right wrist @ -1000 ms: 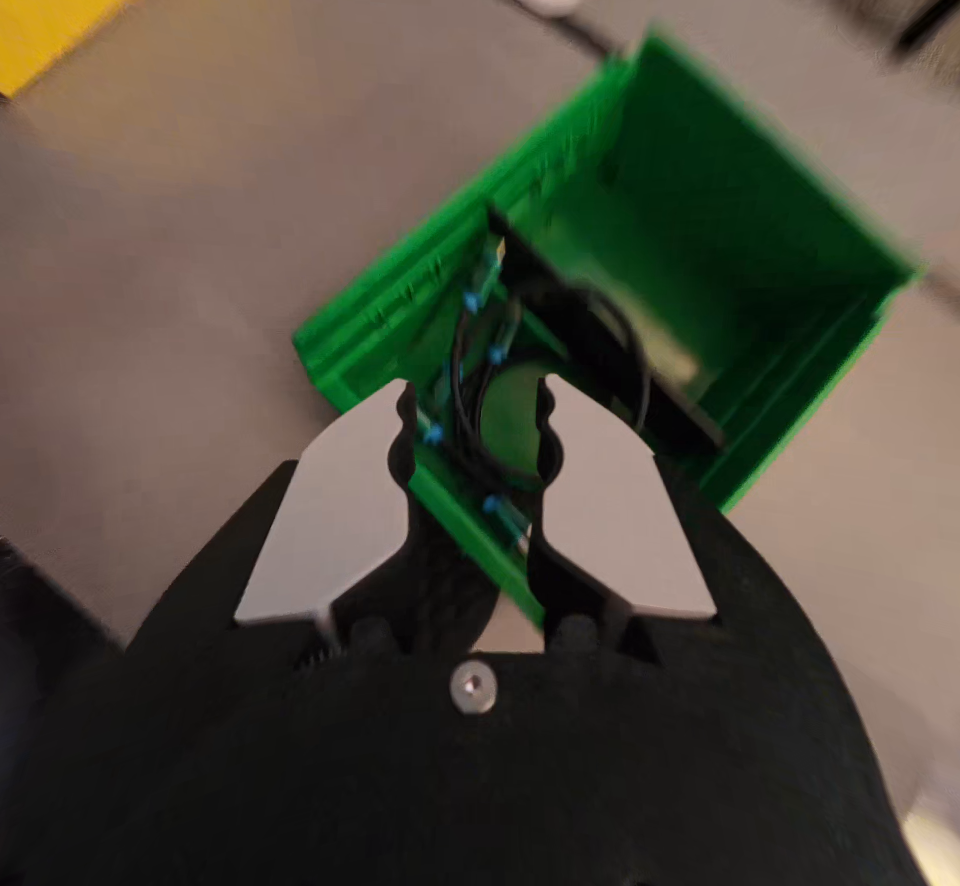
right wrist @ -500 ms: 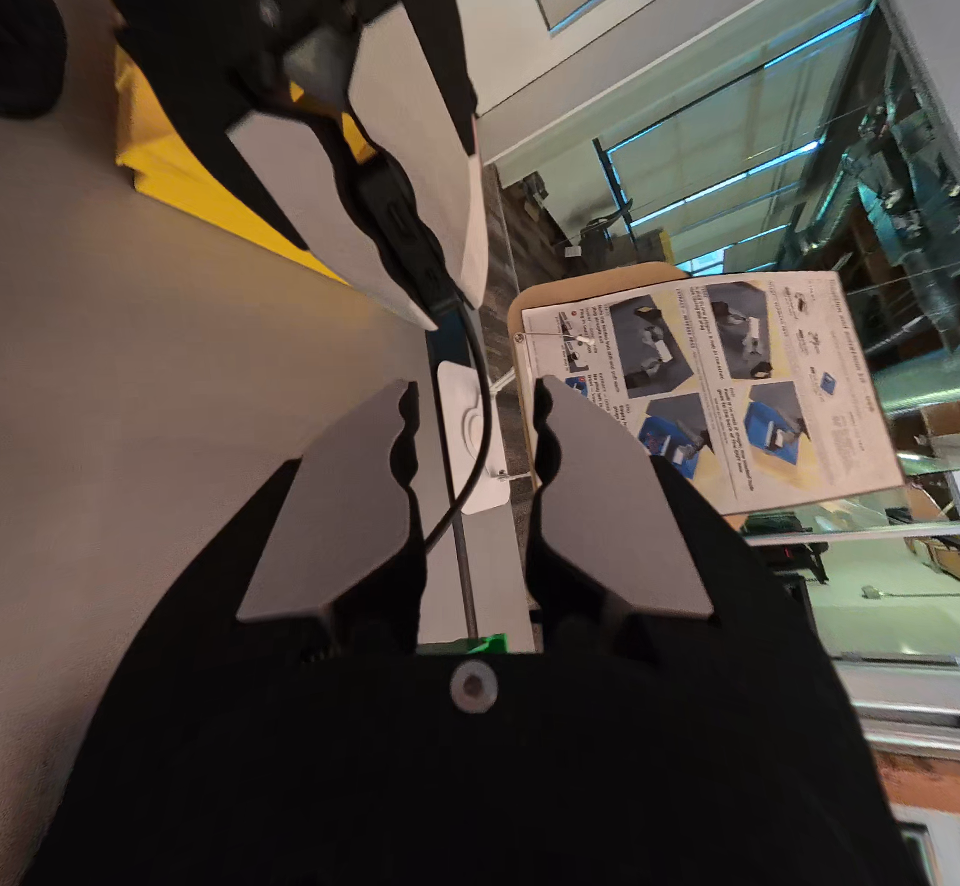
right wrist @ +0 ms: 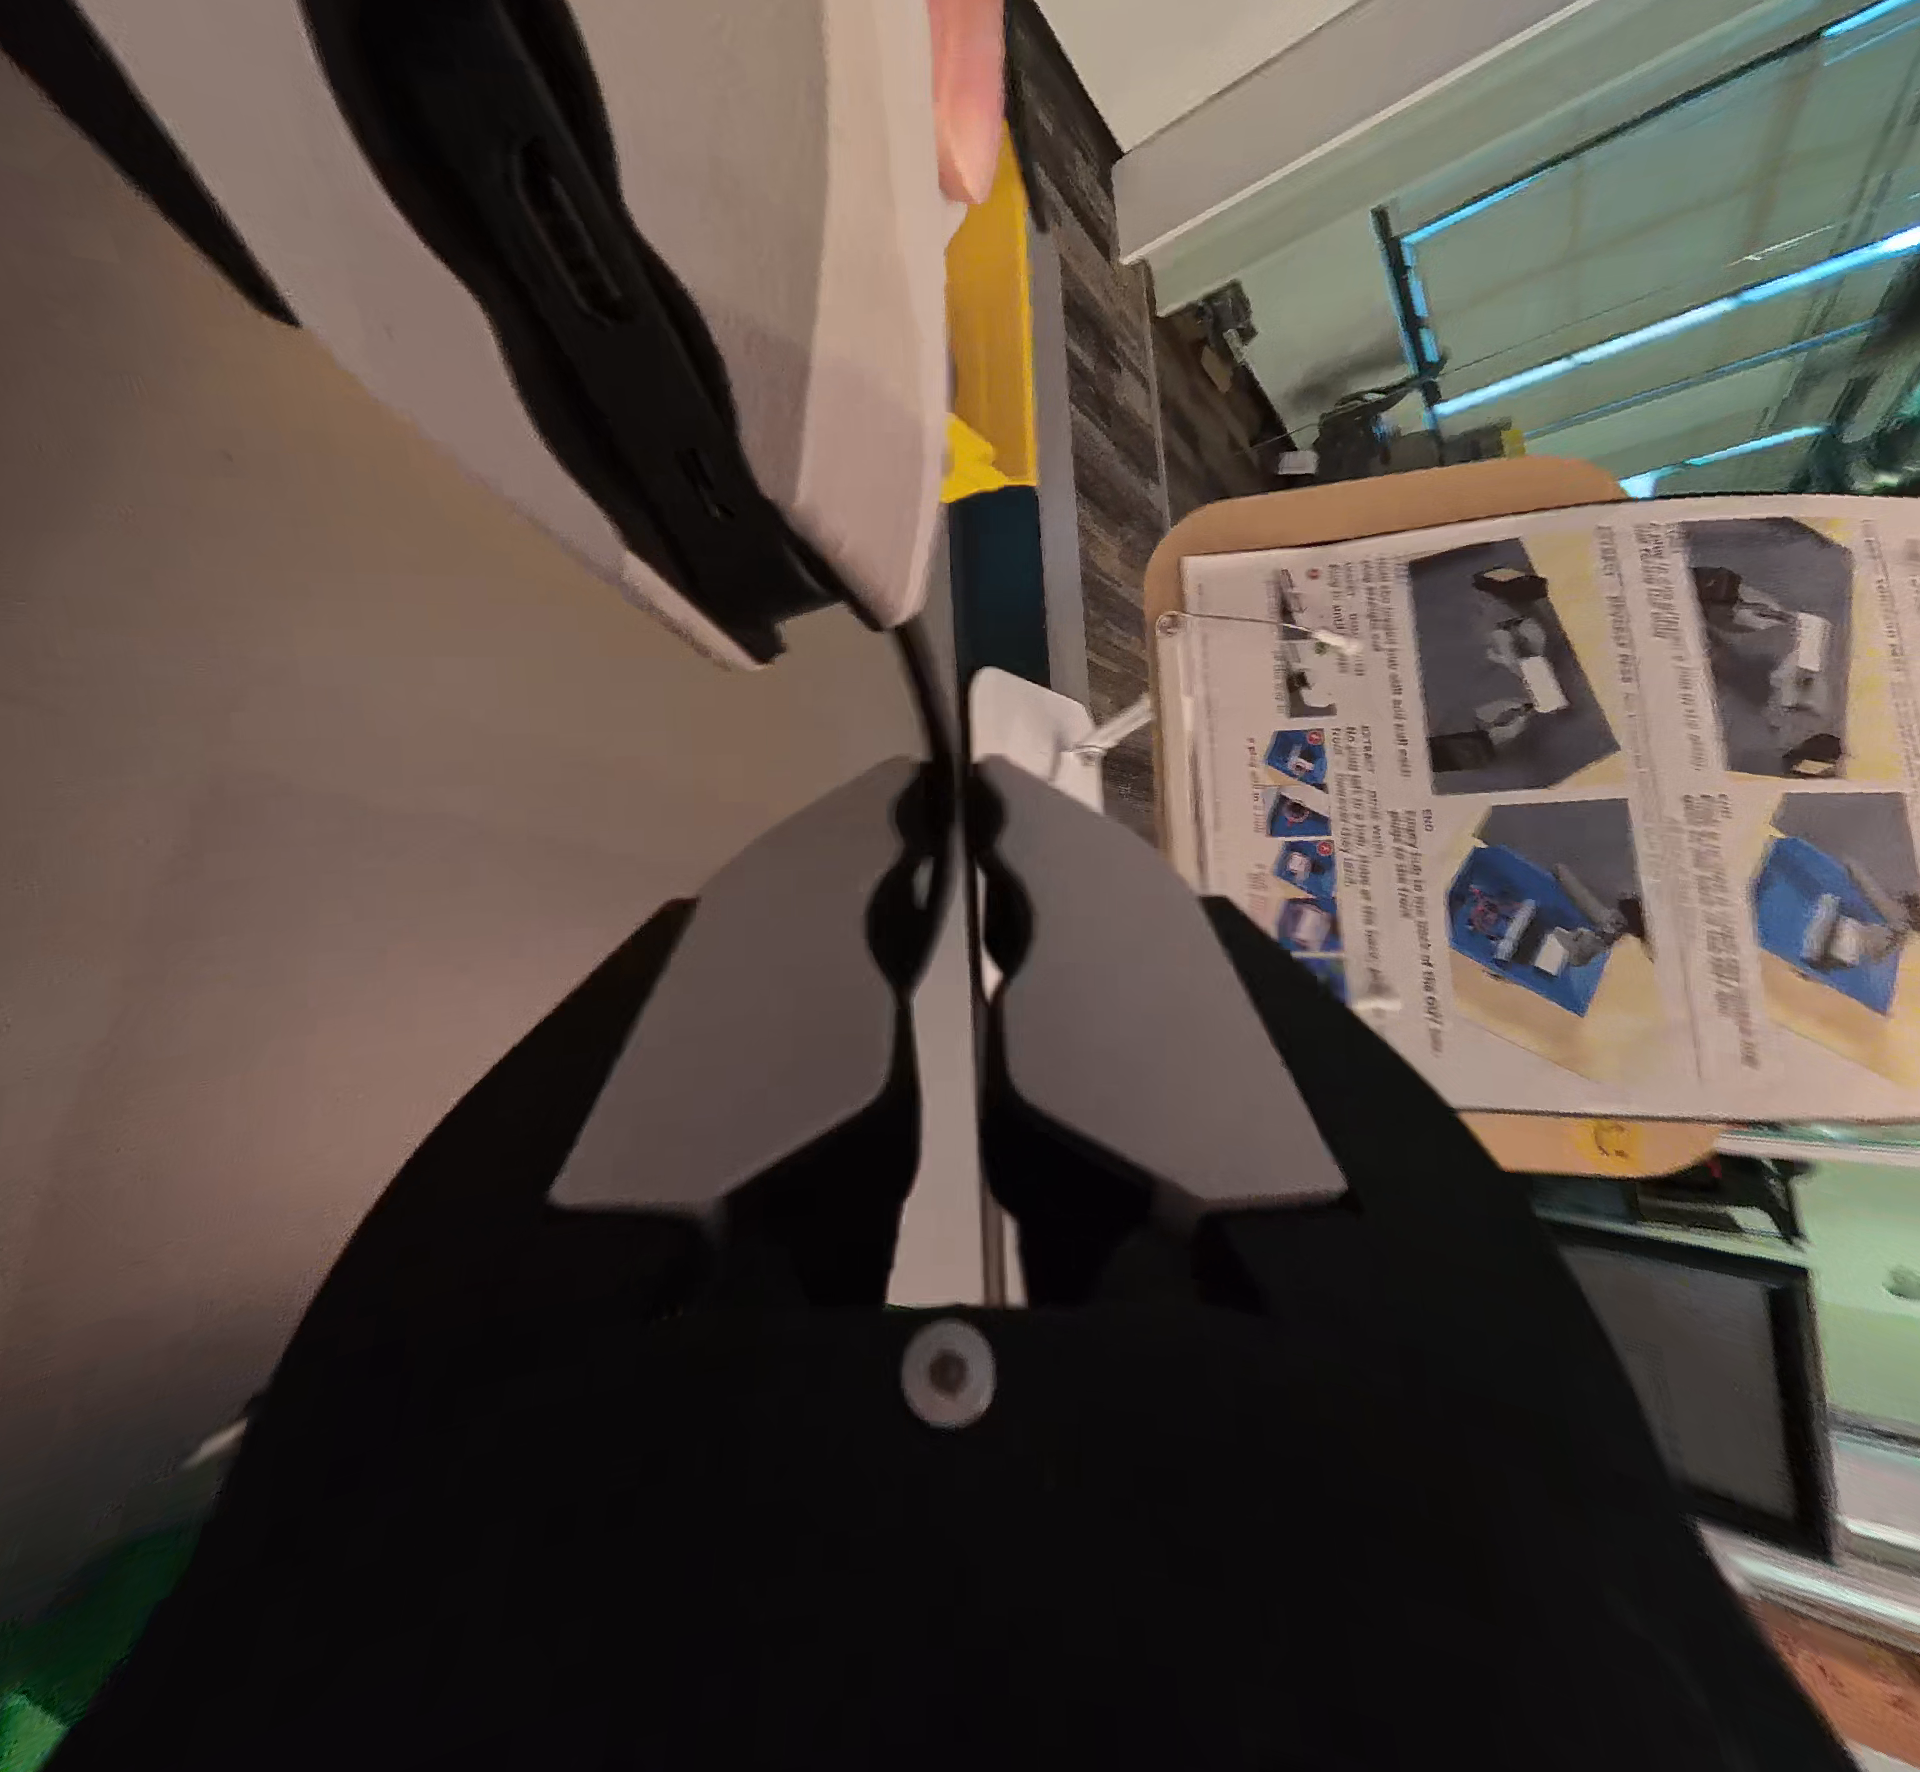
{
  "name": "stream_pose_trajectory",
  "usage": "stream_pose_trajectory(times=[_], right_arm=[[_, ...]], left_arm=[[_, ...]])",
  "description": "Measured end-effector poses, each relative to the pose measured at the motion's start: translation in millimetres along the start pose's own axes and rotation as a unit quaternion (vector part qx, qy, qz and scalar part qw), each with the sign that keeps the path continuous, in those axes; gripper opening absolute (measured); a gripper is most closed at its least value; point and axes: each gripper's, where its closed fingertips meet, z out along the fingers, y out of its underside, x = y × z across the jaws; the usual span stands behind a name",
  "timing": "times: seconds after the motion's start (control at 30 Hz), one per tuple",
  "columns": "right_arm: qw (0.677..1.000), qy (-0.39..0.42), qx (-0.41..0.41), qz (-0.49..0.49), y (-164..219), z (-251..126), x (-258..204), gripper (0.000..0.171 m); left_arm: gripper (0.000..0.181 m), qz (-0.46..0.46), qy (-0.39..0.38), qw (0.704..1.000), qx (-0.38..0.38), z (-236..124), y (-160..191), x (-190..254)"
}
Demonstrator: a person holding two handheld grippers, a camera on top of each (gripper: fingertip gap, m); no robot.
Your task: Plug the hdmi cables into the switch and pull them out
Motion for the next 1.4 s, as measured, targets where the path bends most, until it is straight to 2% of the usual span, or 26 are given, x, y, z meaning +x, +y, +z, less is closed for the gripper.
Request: stream_pose_trajectory(times=[0.17, 0.3, 0.37, 0.47, 0.57, 0.7, 0.83, 0.93, 1.07, 1.2, 1.3, 1.4], right_arm=[[0.998, -0.021, 0.006, 0.055, 6, -2, -1, 0.004], [0.995, 0.025, -0.035, 0.087, 30, -19, 23, 0.004], [0.989, 0.07, -0.077, 0.107, 59, -36, 43, 0.004], [0.968, 0.166, -0.125, 0.14, 113, -77, 80, 0.004], [0.954, 0.229, -0.122, 0.153, 163, -106, 100, 0.004], [0.951, 0.258, -0.109, 0.133, 214, -112, 103, 0.004], [0.947, 0.267, -0.132, 0.121, 258, -107, 99, 0.004], [0.947, 0.237, -0.171, 0.129, 292, -98, 82, 0.004], [0.945, 0.114, -0.251, 0.177, 335, -75, 33, 0.005], [0.93, 0.037, -0.326, 0.163, 362, -58, -1, 0.007], [0.917, 0.034, -0.368, 0.15, 373, -58, -4, 0.007], [0.914, 0.056, -0.37, 0.16, 375, -59, 2, 0.017]], left_arm=[[0.015, -0.027, -0.017, 0.999, 0.006, 6, 1, 0], [0.042, -0.077, -0.051, 0.996, -0.008, 7, 8, -13], [0.052, -0.097, -0.058, 0.993, -0.016, 5, 11, -20], [0.05, -0.093, -0.068, 0.993, -0.023, 0, 15, -27], [0.044, -0.076, -0.073, 0.994, -0.032, 0, 19, -28], [0.043, -0.054, -0.069, 0.995, -0.046, 4, 22, -21], [0.042, -0.052, -0.063, 0.995, -0.049, 6, 24, -18], [0.041, -0.053, -0.061, 0.995, -0.053, 6, 27, -18], [0.04, -0.05, -0.055, 0.995, -0.062, 9, 32, -14], [0.04, -0.043, -0.052, 0.995, -0.069, 10, 34, -11], [0.04, -0.043, -0.054, 0.995, -0.073, 10, 37, -13], [0.04, -0.042, -0.057, 0.994, -0.083, 7, 43, -16]])
